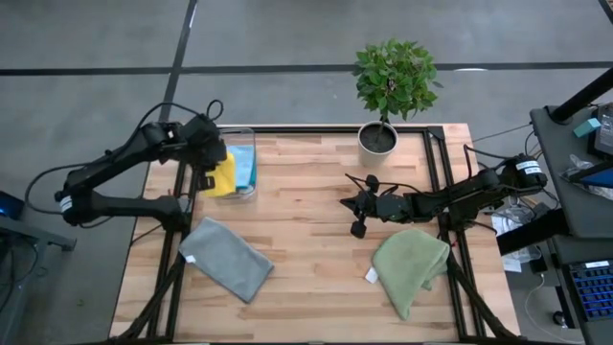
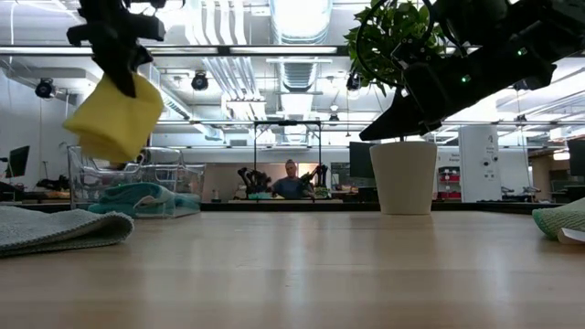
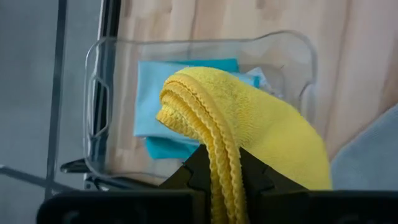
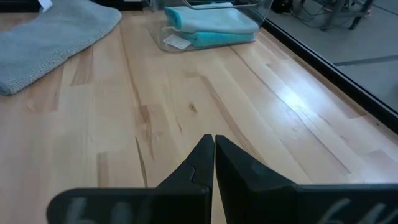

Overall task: Fold microfiber towels
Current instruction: Stack the folded yellow microfiber towel on top of the light blue microfiber towel on the bin

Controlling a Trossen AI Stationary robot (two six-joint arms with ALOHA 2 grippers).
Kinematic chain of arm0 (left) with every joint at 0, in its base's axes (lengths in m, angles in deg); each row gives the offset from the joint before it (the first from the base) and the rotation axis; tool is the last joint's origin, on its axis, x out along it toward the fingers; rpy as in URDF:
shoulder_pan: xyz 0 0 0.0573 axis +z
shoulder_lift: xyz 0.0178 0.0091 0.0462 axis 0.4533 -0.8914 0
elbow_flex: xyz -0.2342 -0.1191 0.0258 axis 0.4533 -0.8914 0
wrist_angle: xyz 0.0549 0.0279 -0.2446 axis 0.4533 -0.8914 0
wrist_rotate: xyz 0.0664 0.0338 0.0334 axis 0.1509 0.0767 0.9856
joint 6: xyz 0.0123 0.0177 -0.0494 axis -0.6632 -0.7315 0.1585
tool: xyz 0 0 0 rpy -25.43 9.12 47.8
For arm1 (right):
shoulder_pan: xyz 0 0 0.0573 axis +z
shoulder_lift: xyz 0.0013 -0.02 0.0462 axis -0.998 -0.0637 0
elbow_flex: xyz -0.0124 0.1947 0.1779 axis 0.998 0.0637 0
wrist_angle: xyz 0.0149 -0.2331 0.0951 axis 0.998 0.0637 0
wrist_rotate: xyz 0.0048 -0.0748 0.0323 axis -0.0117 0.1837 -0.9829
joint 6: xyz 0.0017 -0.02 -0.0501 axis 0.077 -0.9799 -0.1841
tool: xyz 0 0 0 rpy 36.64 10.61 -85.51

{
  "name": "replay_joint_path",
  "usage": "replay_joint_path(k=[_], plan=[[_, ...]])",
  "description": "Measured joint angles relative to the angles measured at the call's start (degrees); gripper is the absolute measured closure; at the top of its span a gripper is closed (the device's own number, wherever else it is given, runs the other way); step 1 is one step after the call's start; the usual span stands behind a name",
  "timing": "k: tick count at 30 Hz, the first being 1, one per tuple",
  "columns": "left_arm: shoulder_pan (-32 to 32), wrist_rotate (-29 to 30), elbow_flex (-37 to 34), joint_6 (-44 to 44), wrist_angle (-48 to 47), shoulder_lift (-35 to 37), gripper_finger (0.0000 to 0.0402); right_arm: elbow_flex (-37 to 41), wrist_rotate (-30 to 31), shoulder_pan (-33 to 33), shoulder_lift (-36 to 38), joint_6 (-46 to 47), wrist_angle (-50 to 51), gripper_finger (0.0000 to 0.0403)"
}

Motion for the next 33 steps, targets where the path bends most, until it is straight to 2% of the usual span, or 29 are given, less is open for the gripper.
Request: replay_joint_path(k=[7, 22, 29, 33], plan=[[5.5, -3.1, -0.2, -2.6, 2.4, -3.4, 0.0385, 0.0, 0.0, 0.0, 0.0, 0.0, 0.0, 0.0394], [10.5, -4.4, -2.4, -10.2, 12.2, -16.5, 0.0385, 0.0, 0.0, 0.0, 0.0, 0.0, 1.3, 0.0394], [13.2, -3.3, -3.7, -13.2, 19.4, -23.1, 0.0385, 0.0, 0.1, 0.0, 0.0, -0.4, 2.0, 0.0394], [13.9, 0.6, -3.7, -13.3, 21.4, -26.6, 0.0385, 0.0, 0.1, 0.0, 0.0, -0.4, 2.0, 0.0394]])
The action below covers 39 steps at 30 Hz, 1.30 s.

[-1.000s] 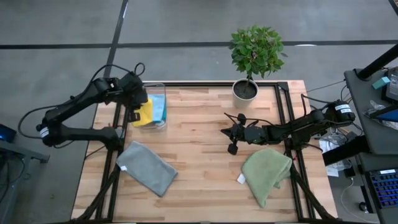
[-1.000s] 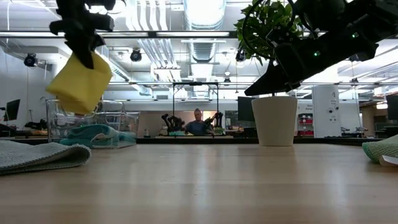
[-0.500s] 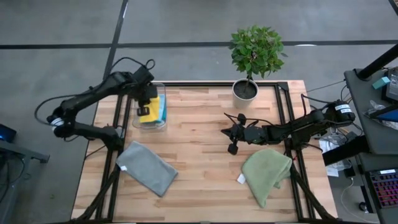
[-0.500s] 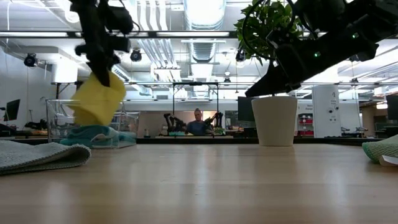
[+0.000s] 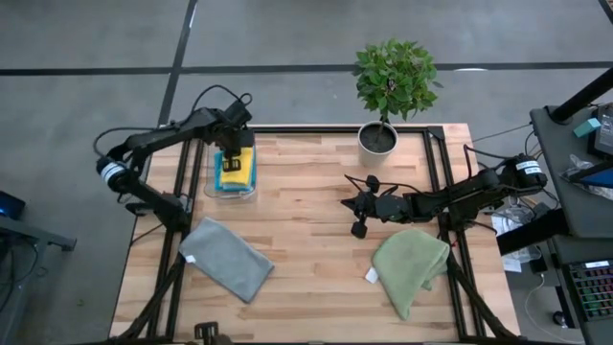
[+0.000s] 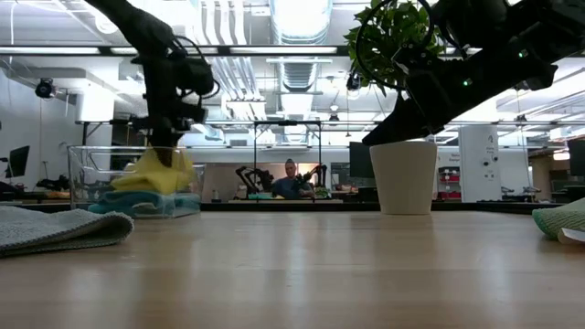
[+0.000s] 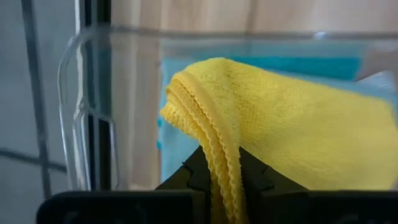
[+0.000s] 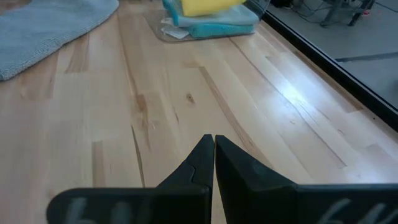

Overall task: Fold microfiber towels
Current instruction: Stack the folded yellow microfiber towel on top of the light blue microfiber towel on the bin

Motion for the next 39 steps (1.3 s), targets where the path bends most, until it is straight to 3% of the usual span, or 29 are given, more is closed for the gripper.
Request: replay_joint_path(k=[3, 8, 12, 17, 20, 29, 34, 39], plan=[[0.0, 3.4, 0.0, 0.1, -0.1, -2.5, 0.0384, 0.0, 0.0, 0.0, 0.0, 0.0, 0.0, 0.0394], [-0.1, 3.9, 0.0, 0.2, 0.0, -5.9, 0.0367, 0.0, 0.0, 0.0, 0.0, 0.0, 0.1, 0.0394], [-0.1, 5.0, 0.0, 0.4, 0.0, -7.1, 0.0329, 0.0, 0.0, 0.0, 0.0, 0.0, 0.0, 0.0394], [-0.1, 12.8, 0.4, 0.4, -1.2, -6.2, 0.0273, 0.0, 0.1, 0.0, 0.0, 0.0, 0.0, 0.0394], [-0.1, 14.0, 0.9, 0.4, -1.4, -4.4, 0.0247, 0.0, 0.1, 0.0, 0.0, 0.0, 0.0, 0.0394], [-0.2, 12.9, 1.1, 2.1, 0.2, -1.9, 0.0221, 0.0, 0.1, 0.0, 0.0, 0.0, 0.0, 0.0394], [-0.3, -0.6, -0.8, 11.8, 0.6, -1.8, 0.0222, 0.0, 0.1, 0.0, 0.0, -0.1, 0.0, 0.0394], [-2.1, -0.4, -6.4, 15.5, 4.9, -1.8, 0.0222, 0.0, 0.1, 0.0, 0.0, 0.0, 0.0, 0.0394]])
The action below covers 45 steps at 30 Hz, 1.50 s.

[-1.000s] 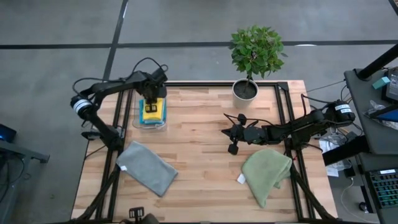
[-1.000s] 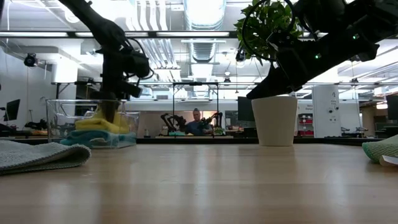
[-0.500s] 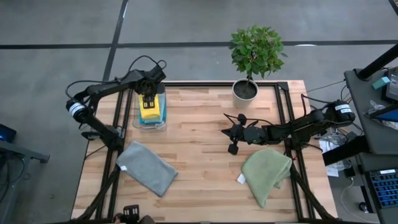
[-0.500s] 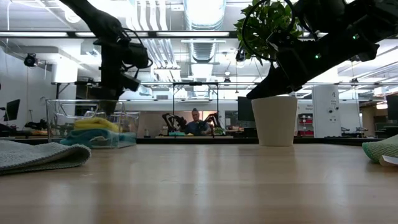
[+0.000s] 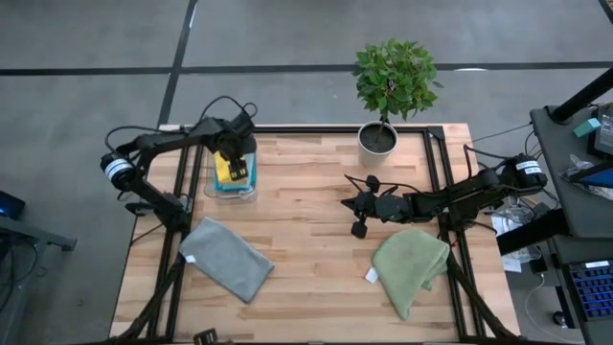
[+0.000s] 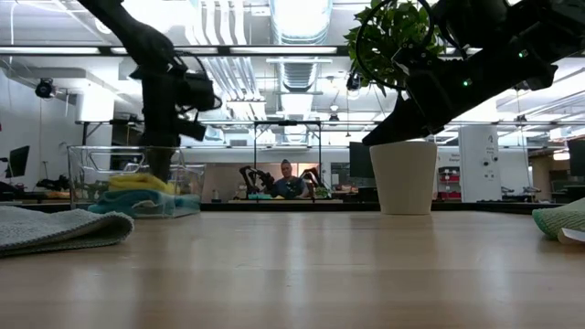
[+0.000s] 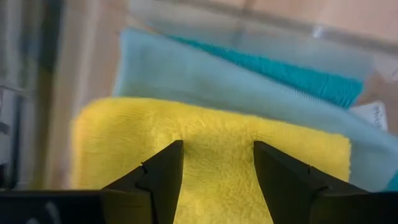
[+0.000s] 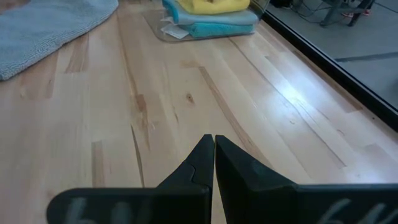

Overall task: Fold microfiber towels
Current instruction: Stack the folded yellow microfiber towel on top of the light blue microfiber towel on the bin

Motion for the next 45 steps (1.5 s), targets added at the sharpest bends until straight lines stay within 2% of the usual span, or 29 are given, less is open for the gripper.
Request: replay_joint_path(k=[5, 9, 15, 27, 32, 42, 45], plan=[[-0.6, 0.6, -5.9, 1.8, 4.5, 0.0, 0.0222, 0.0, 0.0, 0.0, 0.0, 0.2, 0.0, 0.0394], [-2.2, 0.0, -8.0, 2.8, 4.8, 0.1, 0.0223, 0.0, 0.0, 0.0, 0.0, 0.2, 0.0, 0.0394], [-5.8, -3.7, -7.9, 0.0, 4.4, 0.2, 0.0253, 0.0, 0.0, 0.0, 0.0, 0.2, 0.0, 0.0394], [-6.4, -4.3, -5.2, -0.1, 4.5, 5.5, 0.0311, 0.0, 0.0, 0.0, 0.0, 0.0, 0.0, 0.0394], [-6.4, -4.5, -5.7, 2.6, 4.3, 5.9, 0.0321, 0.0, 0.0, 0.0, 0.0, 0.0, 0.1, 0.0394], [-8.1, -11.2, -9.8, 3.9, 3.9, 5.6, 0.0323, 0.0, 0.0, 0.0, 0.0, 0.0, 0.2, 0.0394], [-8.5, -11.3, -10.0, 4.2, 3.8, 5.7, 0.0323, 0.0, 0.0, 0.0, 0.0, 0.0, 0.2, 0.0394]])
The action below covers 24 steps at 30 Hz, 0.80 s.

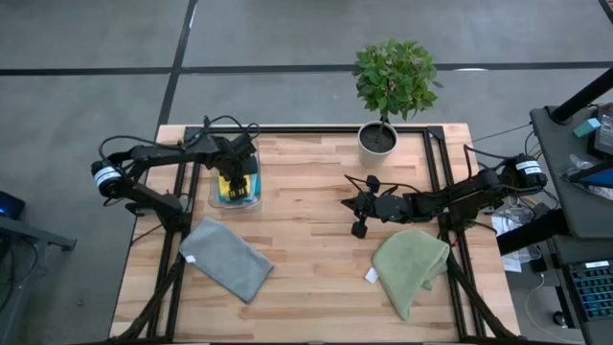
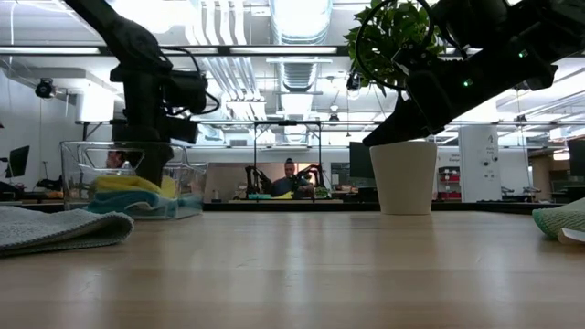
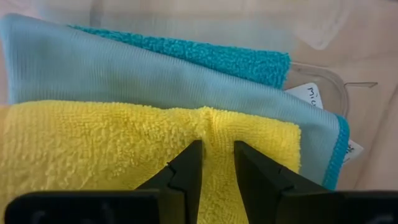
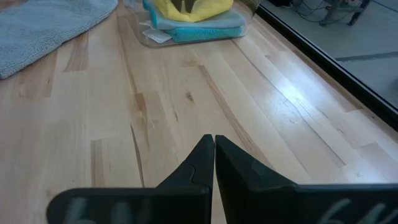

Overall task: Fold microfiber towels
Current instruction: Stack the folded yellow microfiber towel on top of the light blue microfiber towel on the bin

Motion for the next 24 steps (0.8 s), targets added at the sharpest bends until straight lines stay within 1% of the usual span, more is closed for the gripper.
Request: replay_joint_path(k=[6, 9, 14, 20, 24], plan=[[-0.6, 0.0, 5.1, 2.0, -7.8, 1.3, 0.0323, 0.0, 0.0, 0.0, 0.0, 0.0, 0.0, 0.0394], [-1.0, 0.0, 5.9, 3.1, -11.4, 3.1, 0.0323, 0.0, 0.0, 0.0, 0.0, 0.0, 0.0, 0.0394], [-1.2, 0.0, 3.1, 4.2, -12.9, 5.7, 0.0323, 0.0, 0.0, -0.1, 0.0, 0.0, 0.3, 0.0394], [-1.4, 0.0, -1.4, 5.1, -8.8, 5.4, 0.0323, 0.0, 0.0, -0.1, 0.0, 0.0, 0.3, 0.0394], [-1.6, 0.0, -1.6, 4.9, -9.0, 4.7, 0.0323, 0.0, 0.0, -0.1, 0.0, 0.2, 0.3, 0.0394]])
